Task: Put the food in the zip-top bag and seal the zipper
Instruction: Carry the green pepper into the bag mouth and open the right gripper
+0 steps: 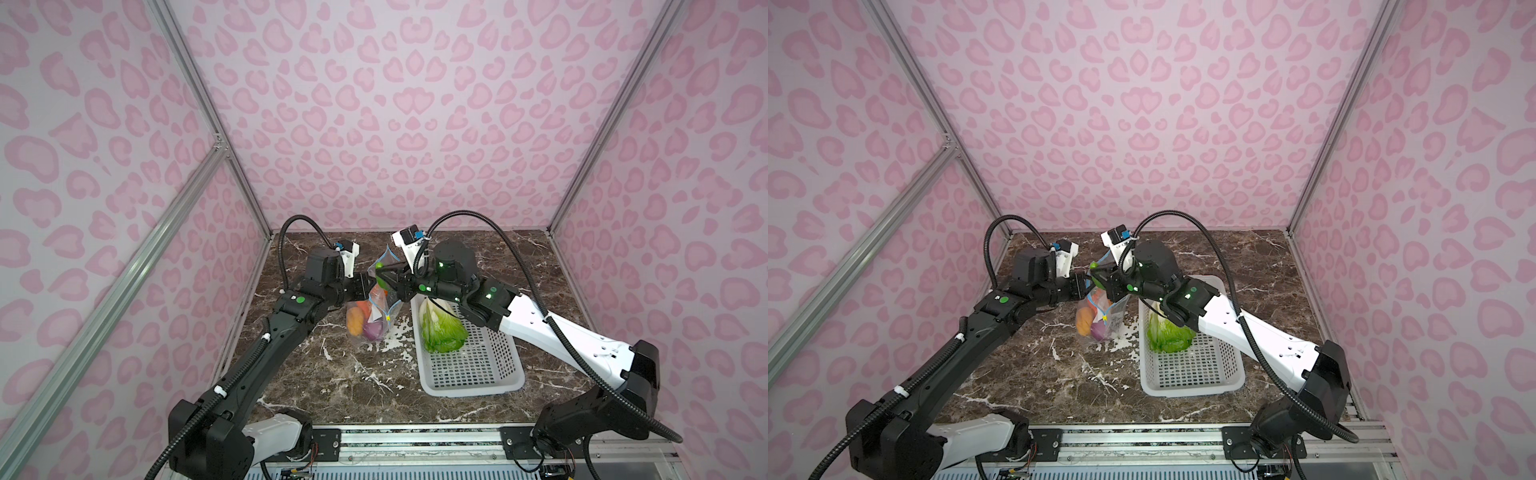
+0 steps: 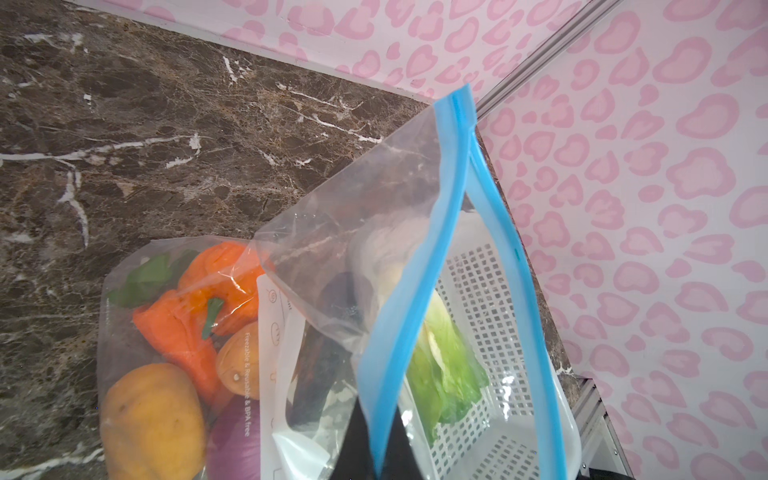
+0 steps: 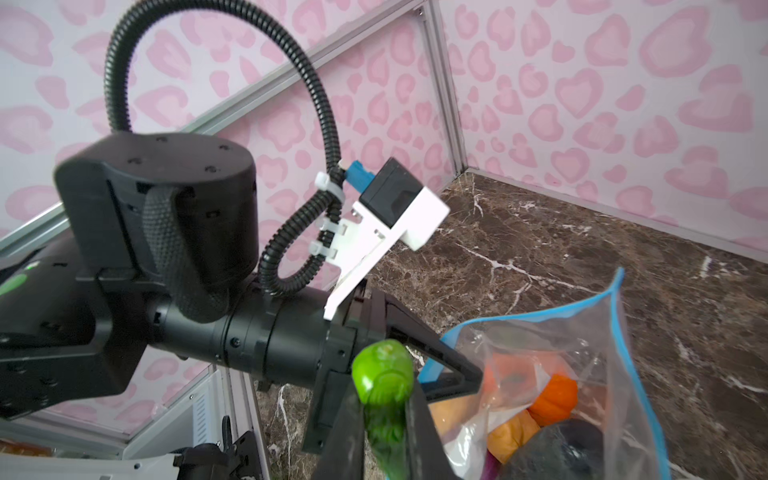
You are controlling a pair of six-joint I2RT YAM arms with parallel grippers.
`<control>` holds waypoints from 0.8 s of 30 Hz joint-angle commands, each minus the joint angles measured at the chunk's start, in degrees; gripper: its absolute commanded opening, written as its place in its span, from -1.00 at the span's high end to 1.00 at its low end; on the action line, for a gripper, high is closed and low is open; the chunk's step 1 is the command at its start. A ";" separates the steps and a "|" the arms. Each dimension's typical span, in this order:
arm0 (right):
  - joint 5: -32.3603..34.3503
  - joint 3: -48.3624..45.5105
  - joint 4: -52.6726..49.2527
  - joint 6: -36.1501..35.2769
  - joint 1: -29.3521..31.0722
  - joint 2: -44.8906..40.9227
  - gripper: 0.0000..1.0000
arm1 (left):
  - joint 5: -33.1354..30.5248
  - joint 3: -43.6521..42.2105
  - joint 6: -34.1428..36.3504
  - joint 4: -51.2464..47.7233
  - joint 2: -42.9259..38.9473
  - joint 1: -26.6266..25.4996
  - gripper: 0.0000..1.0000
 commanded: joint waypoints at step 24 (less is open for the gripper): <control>16.03 1.44 -11.47 -4.89 1.85 3.74 -0.10 | -0.34 -0.34 -0.26 1.14 -1.62 0.05 0.95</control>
